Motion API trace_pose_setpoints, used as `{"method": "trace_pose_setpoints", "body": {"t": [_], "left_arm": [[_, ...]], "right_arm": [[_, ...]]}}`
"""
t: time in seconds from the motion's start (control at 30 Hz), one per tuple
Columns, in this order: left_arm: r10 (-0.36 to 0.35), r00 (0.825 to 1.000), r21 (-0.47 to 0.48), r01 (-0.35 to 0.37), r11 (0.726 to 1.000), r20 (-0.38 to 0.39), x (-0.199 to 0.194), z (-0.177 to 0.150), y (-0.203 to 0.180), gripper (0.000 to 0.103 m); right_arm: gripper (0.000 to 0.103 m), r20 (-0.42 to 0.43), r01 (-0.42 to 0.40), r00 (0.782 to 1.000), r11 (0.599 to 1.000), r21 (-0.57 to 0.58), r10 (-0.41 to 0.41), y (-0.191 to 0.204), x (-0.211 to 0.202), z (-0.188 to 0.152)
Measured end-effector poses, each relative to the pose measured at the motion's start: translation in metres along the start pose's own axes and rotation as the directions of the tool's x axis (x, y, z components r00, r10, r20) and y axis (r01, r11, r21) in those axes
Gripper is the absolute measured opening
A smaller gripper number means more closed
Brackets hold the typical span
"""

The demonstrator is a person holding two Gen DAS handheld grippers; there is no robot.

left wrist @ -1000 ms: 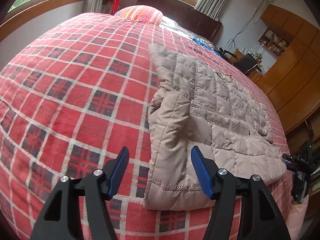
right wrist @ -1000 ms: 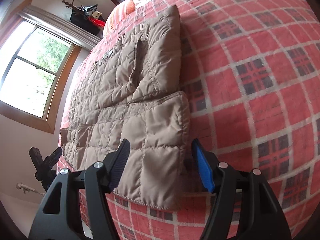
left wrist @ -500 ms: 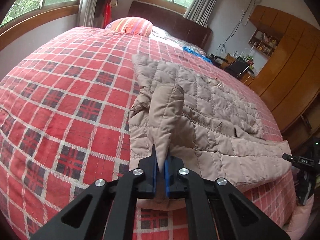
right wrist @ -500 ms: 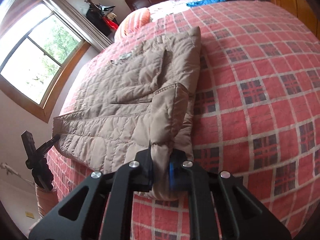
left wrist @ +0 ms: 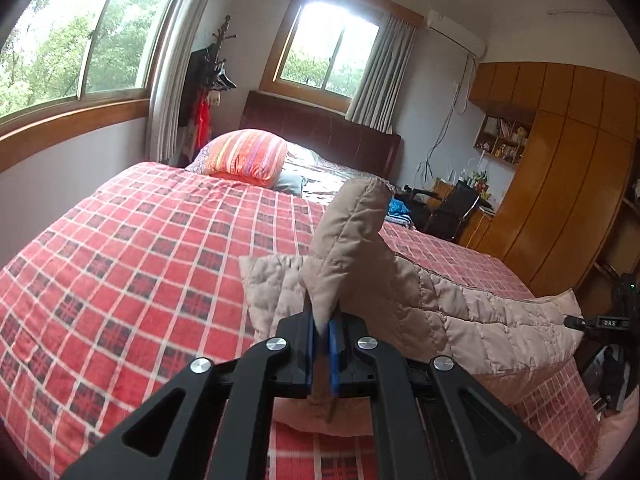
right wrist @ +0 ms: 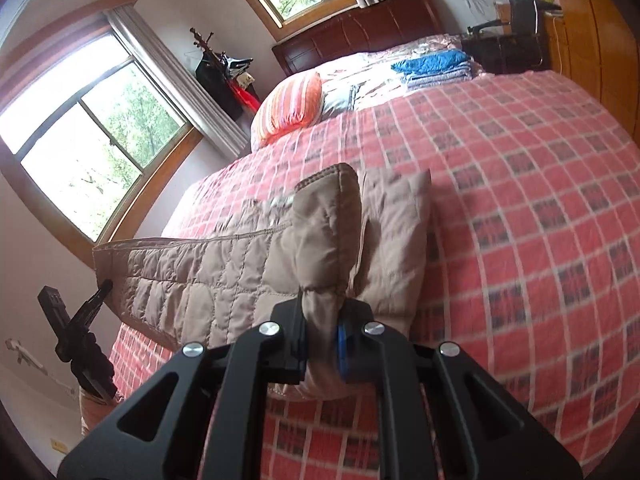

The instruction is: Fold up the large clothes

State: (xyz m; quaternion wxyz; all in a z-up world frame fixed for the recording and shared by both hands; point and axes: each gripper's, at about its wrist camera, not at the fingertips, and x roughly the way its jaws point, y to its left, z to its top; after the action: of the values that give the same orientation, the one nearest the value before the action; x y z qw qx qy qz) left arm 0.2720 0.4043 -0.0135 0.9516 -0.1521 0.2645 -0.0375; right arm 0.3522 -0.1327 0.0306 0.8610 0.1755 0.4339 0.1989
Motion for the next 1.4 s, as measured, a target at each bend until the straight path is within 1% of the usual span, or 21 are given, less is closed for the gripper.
{"method": "trace_pose_setpoints", "body": {"t": [0.13, 0.27, 0.37, 0.47, 0.57, 0.73, 0.77, 0.83, 0.9, 0.93, 1.0, 1.07, 1.1, 1.13, 1.2, 1.27, 1.33, 1.4], "left_arm": [[0.049, 0.999, 0.022, -0.049, 0.999, 0.02, 0.043, 0.031, -0.003, 0.006], [0.1, 0.995, 0.039, -0.099, 0.994, -0.005, 0.097, 0.046, -0.001, 0.006], [0.118, 0.992, 0.022, -0.117, 0.993, -0.046, 0.134, 0.048, 0.008, 0.006], [0.144, 0.986, 0.011, -0.144, 0.99, -0.088, 0.165, 0.042, 0.017, 0.006], [0.165, 0.978, -0.008, -0.167, 0.986, -0.13, 0.187, 0.033, 0.028, 0.006], [0.211, 0.949, 0.001, -0.217, 0.976, -0.236, 0.228, 0.012, 0.045, 0.008], [0.225, 0.938, 0.009, -0.231, 0.973, -0.263, 0.237, 0.007, 0.047, 0.008], [0.238, 0.927, 0.01, -0.246, 0.969, -0.291, 0.247, 0.0, 0.052, 0.013], [0.254, 0.911, 0.019, -0.262, 0.965, -0.326, 0.258, -0.006, 0.055, 0.016], [0.257, 0.904, 0.02, -0.266, 0.964, -0.342, 0.261, -0.008, 0.056, 0.017], [0.27, 0.896, 0.029, -0.278, 0.96, -0.352, 0.264, -0.008, 0.055, 0.02], [0.267, 0.892, 0.03, -0.275, 0.961, -0.364, 0.259, -0.004, 0.054, 0.021], [0.263, 0.89, 0.025, -0.274, 0.961, -0.372, 0.254, -0.001, 0.053, 0.026], [0.258, 0.892, 0.014, -0.273, 0.962, -0.372, 0.248, 0.002, 0.054, 0.03], [0.23, 0.903, -0.028, -0.257, 0.966, -0.363, 0.229, 0.008, 0.059, 0.034], [0.181, 0.917, -0.066, -0.218, 0.974, -0.356, 0.205, 0.012, 0.063, 0.035], [0.161, 0.924, -0.071, -0.197, 0.978, -0.347, 0.182, 0.01, 0.064, 0.037], [0.149, 0.928, -0.057, -0.179, 0.982, -0.341, 0.158, 0.002, 0.063, 0.041]], "right_arm": [[0.01, -0.003, 0.032, 0.999, 0.999, 0.017, -0.032, -0.002, 0.03, 0.049], [0.01, -0.033, 0.056, 0.998, 0.997, 0.053, -0.055, -0.017, 0.075, 0.084], [0.01, -0.06, 0.078, 0.995, 0.995, 0.064, -0.074, -0.028, 0.109, 0.097], [0.01, -0.092, 0.106, 0.991, 0.992, 0.075, -0.099, -0.039, 0.139, 0.105], [0.01, -0.115, 0.118, 0.987, 0.99, 0.082, -0.108, -0.047, 0.162, 0.109], [0.01, -0.179, 0.164, 0.973, 0.982, 0.093, -0.146, -0.065, 0.201, 0.105], [0.01, -0.197, 0.181, 0.967, 0.979, 0.095, -0.159, -0.07, 0.209, 0.102], [0.01, -0.218, 0.199, 0.96, 0.975, 0.1, -0.173, -0.078, 0.222, 0.097], [0.012, -0.236, 0.201, 0.957, 0.973, 0.118, -0.169, -0.085, 0.23, 0.091], [0.015, -0.244, 0.204, 0.955, 0.971, 0.127, -0.168, -0.089, 0.233, 0.089], [0.016, -0.248, 0.21, 0.953, 0.969, 0.132, -0.172, -0.091, 0.234, 0.084], [0.024, -0.228, 0.211, 0.957, 0.97, 0.124, -0.179, -0.087, 0.225, 0.084], [0.029, -0.219, 0.207, 0.959, 0.971, 0.118, -0.178, -0.083, 0.217, 0.083], [0.038, -0.215, 0.199, 0.961, 0.973, 0.116, -0.171, -0.08, 0.21, 0.082], [0.039, -0.197, 0.182, 0.967, 0.979, 0.096, -0.161, -0.073, 0.191, 0.079], [0.039, -0.183, 0.164, 0.971, 0.985, 0.059, -0.151, -0.066, 0.171, 0.072], [0.039, -0.172, 0.14, 0.976, 0.99, 0.033, -0.132, -0.061, 0.151, 0.058], [0.039, -0.186, 0.116, 0.976, 0.993, 0.019, -0.11, -0.058, 0.138, 0.043]]}}
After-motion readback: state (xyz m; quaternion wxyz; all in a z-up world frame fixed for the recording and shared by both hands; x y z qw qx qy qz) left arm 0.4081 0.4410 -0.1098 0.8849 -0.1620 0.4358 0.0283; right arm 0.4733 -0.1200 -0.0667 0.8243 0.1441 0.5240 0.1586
